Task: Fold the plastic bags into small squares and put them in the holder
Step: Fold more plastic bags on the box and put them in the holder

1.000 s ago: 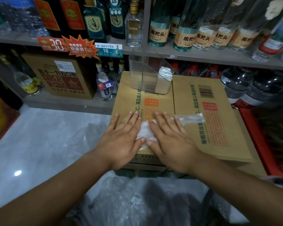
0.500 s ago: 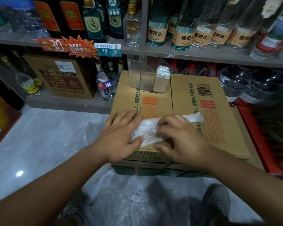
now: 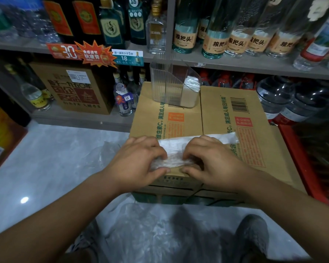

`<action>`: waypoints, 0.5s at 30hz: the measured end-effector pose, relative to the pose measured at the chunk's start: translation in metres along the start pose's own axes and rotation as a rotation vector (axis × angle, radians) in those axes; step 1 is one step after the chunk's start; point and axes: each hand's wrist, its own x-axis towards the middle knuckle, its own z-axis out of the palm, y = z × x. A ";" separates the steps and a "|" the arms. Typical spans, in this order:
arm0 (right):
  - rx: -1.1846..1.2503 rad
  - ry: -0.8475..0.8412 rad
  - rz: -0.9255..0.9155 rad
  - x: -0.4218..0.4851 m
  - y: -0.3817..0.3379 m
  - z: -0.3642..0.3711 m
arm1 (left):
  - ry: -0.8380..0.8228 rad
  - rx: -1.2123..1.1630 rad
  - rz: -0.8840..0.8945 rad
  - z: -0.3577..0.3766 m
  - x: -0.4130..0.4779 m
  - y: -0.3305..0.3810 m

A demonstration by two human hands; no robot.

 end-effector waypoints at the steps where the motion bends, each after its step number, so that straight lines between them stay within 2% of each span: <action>1: -0.012 -0.009 0.000 -0.001 0.002 -0.002 | -0.005 -0.009 -0.007 -0.001 0.000 -0.001; 9: -0.009 -0.001 0.041 -0.001 0.012 -0.015 | 0.032 -0.043 -0.079 0.000 0.001 0.002; 15: 0.116 0.019 0.215 0.004 0.015 -0.024 | 0.121 -0.064 -0.194 -0.007 -0.002 -0.001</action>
